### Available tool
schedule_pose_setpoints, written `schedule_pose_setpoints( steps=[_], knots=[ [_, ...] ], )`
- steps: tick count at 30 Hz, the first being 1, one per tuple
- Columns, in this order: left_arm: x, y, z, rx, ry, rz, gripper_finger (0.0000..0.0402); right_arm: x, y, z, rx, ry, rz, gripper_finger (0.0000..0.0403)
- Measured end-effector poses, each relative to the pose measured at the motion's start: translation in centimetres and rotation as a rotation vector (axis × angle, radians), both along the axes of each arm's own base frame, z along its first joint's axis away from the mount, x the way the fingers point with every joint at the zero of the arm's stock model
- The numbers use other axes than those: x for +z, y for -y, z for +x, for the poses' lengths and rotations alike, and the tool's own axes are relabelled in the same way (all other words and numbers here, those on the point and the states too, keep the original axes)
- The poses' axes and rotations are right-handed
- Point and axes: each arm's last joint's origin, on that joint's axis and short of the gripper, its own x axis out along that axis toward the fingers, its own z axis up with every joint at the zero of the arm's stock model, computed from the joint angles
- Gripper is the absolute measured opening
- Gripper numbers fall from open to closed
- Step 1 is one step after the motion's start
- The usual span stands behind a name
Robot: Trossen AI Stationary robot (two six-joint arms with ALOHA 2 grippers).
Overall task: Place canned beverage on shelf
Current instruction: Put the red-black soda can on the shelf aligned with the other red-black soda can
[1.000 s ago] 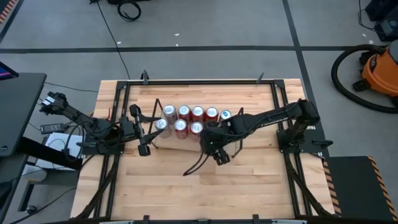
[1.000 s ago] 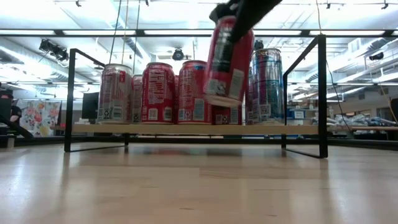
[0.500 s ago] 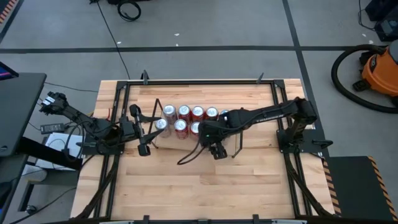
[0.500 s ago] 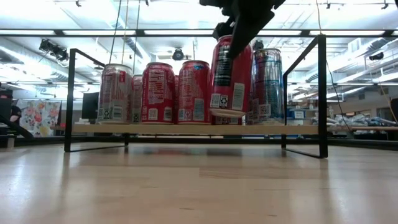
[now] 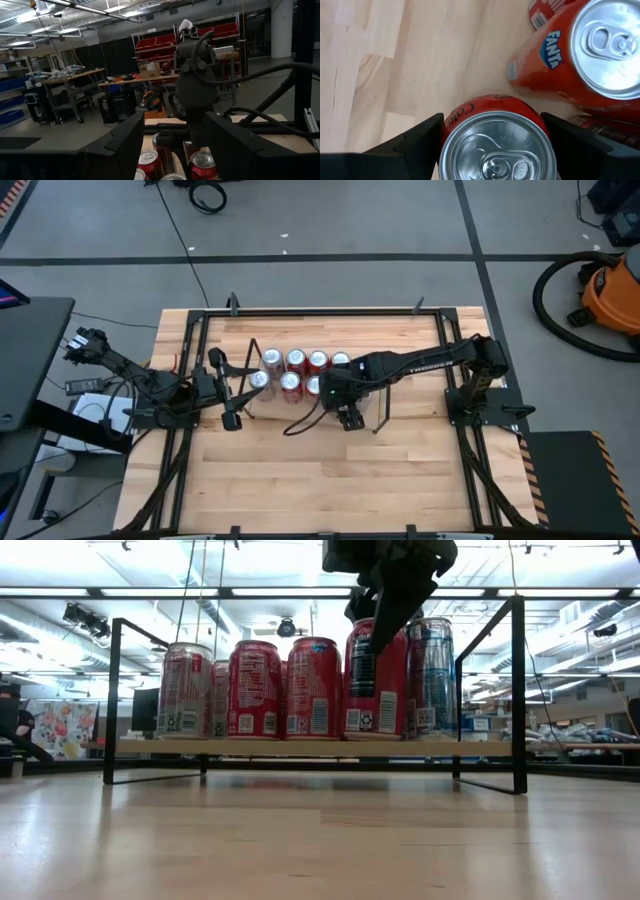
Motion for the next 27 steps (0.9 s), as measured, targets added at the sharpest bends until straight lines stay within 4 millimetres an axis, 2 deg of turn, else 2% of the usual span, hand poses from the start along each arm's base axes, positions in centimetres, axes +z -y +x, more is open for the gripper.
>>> schedule_pose_setpoints(
  steps=[13, 27],
  knots=[
    [0.0, 0.0, 0.0, 0.0, 0.0, 0.0, 0.0215, -0.03, 0.53, 0.02, -0.031, 0.003, -0.054, 0.0349],
    [0.0, 0.0, 0.0, 0.0, 0.0, 0.0, 0.0215, -0.01, 0.62, -0.09, -0.05, -0.004, -0.069, 0.0352]
  ],
)
